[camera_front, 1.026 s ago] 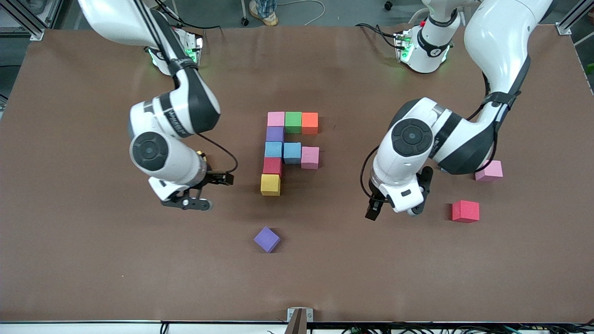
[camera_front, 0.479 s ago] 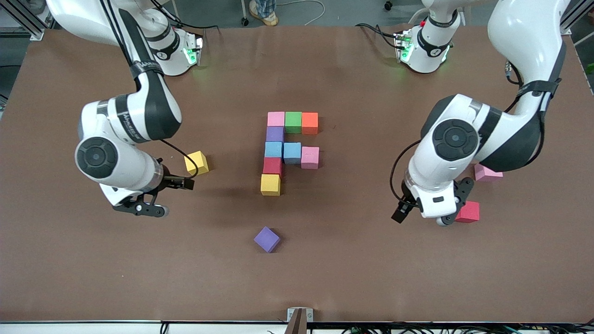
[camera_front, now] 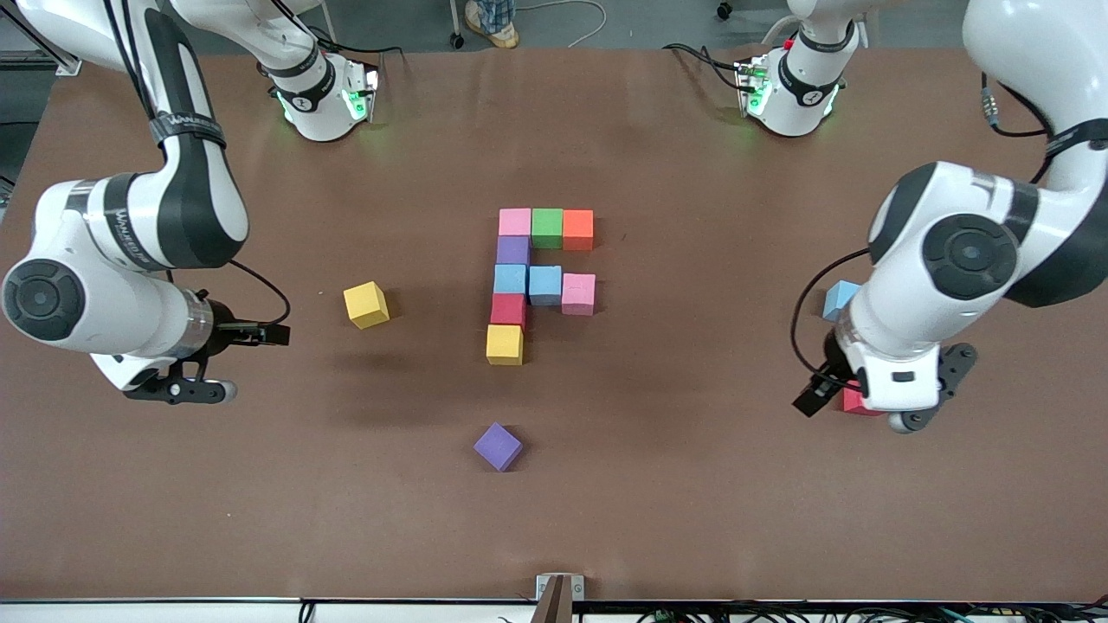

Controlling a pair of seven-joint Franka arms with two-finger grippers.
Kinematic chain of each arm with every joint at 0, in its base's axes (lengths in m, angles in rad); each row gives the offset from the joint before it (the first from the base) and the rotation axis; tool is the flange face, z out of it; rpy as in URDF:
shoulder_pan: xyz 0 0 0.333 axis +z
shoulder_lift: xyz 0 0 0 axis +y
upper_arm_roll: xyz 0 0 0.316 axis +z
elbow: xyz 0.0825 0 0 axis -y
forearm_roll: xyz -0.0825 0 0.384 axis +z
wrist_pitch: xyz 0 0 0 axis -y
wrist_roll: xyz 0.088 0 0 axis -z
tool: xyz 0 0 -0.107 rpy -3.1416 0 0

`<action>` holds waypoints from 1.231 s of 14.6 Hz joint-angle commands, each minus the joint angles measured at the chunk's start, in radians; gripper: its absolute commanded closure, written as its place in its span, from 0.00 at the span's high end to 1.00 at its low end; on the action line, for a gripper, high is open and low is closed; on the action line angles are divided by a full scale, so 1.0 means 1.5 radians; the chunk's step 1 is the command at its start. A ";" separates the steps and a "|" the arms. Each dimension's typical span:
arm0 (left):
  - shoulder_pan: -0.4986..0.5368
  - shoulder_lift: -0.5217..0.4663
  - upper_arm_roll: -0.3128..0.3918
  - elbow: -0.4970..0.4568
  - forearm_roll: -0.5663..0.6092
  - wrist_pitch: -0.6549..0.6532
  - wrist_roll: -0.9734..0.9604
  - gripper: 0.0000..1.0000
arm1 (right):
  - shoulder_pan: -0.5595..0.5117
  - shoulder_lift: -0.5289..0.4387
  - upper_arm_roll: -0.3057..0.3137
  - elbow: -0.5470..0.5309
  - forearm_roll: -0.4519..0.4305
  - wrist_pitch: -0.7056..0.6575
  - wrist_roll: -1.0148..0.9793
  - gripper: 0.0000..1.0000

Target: Arrange 11 blocks into digit 3

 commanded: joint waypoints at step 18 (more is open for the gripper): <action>-0.013 -0.174 0.143 -0.016 -0.165 -0.121 0.520 1.00 | -0.099 -0.067 0.012 -0.010 -0.025 -0.048 -0.130 1.00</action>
